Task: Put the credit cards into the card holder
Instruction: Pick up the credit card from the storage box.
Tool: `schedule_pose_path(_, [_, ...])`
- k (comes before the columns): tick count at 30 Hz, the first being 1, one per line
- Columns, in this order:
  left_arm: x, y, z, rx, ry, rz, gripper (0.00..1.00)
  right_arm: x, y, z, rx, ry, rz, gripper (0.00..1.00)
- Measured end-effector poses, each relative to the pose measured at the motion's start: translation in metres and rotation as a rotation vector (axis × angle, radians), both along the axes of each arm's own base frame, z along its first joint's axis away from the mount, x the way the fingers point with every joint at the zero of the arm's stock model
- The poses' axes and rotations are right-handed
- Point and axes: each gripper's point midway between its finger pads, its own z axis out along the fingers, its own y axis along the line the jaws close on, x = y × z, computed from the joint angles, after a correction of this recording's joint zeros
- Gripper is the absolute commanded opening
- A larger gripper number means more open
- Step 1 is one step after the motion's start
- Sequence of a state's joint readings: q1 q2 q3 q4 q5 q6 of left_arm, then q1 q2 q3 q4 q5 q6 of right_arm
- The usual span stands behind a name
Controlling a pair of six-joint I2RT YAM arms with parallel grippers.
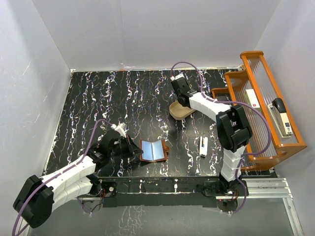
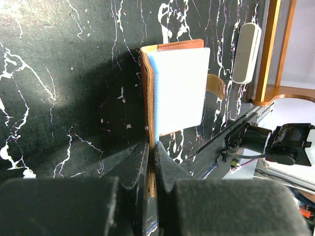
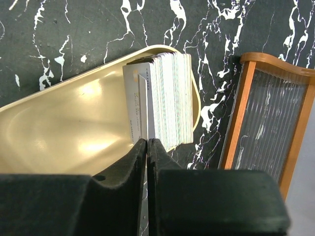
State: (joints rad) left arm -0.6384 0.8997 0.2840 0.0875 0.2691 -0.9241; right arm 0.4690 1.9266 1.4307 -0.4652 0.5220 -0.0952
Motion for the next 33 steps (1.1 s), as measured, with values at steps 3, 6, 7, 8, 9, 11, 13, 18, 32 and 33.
schedule_pose_path(3, [0.000, 0.000, 0.000, -0.002, 0.002, 0.002, 0.00, -0.002, 0.001, 0.007, 0.018, -0.004, 0.002, 0.00])
schedule_pose_path(6, [0.000, 0.000, 0.000, -0.002, 0.003, 0.002, 0.00, -0.004, 0.004, 0.008, 0.035, 0.009, 0.002, 0.00])
schedule_pose_path(7, [0.000, 0.000, 0.000, -0.002, 0.003, 0.003, 0.00, -0.005, 0.004, 0.008, 0.040, 0.015, 0.002, 0.00])
schedule_pose_path(8, [0.000, 0.000, 0.000, -0.003, 0.005, 0.004, 0.00, -0.006, 0.005, 0.008, 0.049, 0.020, 0.000, 0.00])
schedule_pose_path(9, [0.000, 0.000, 0.000, -0.005, 0.007, 0.006, 0.00, -0.007, 0.007, 0.008, 0.059, 0.025, -0.002, 0.00])
schedule_pose_path(11, [0.000, 0.000, 0.001, -0.007, 0.010, 0.009, 0.00, -0.011, 0.009, 0.008, 0.080, 0.036, -0.010, 0.00])
schedule_pose_path(13, [0.000, -0.001, 0.001, -0.013, 0.015, 0.015, 0.00, -0.017, 0.010, 0.010, 0.109, 0.045, -0.029, 0.00])
schedule_pose_path(18, [0.003, -0.004, 0.006, -0.038, 0.015, 0.028, 0.00, -0.041, 0.016, 0.036, 0.187, 0.039, -0.088, 0.00])
schedule_pose_path(32, [0.010, -0.004, 0.002, -0.020, 0.030, 0.057, 0.00, -0.136, 0.070, 0.100, 0.498, 0.039, 0.059, 0.00])
schedule_pose_path(33, [0.011, -0.004, 0.002, -0.020, 0.029, 0.061, 0.00, -0.147, 0.075, 0.101, 0.533, 0.051, 0.079, 0.00])
